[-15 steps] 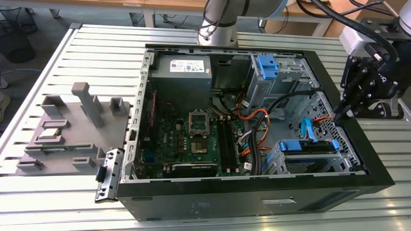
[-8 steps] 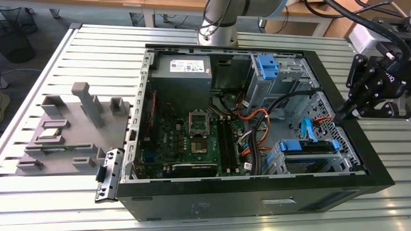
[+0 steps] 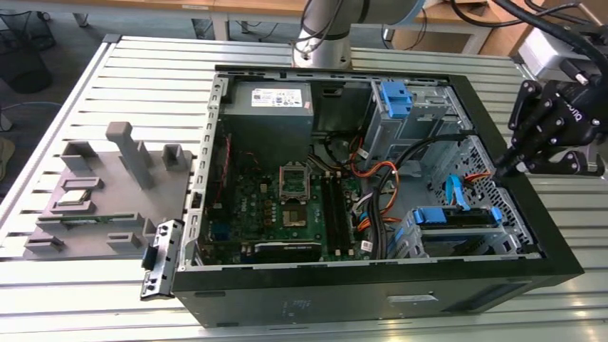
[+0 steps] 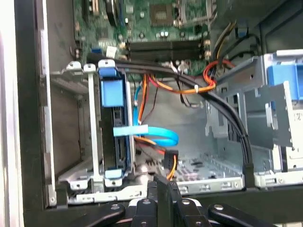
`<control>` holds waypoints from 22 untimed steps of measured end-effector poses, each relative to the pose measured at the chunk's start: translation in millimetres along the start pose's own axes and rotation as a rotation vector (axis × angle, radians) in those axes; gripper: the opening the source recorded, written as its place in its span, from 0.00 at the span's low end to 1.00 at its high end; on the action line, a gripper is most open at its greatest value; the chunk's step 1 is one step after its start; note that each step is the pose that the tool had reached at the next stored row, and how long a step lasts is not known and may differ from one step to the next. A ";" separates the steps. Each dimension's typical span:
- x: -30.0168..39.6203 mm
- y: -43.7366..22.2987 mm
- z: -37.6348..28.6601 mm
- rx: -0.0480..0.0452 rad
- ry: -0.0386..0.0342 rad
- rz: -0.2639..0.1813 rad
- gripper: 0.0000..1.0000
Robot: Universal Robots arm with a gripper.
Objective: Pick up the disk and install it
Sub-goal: 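Insert the second disk wire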
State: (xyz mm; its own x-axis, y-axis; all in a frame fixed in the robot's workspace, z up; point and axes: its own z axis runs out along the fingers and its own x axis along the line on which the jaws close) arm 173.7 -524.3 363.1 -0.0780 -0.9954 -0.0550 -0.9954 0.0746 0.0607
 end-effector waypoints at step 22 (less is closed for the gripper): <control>-4.8 -19.4 3.1 -0.1838 0.0198 0.012 0.24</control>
State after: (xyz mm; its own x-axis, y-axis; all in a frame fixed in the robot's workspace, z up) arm 193.2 -520.9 359.1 -0.0865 -0.9957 -0.0337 -0.9672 0.0759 0.2424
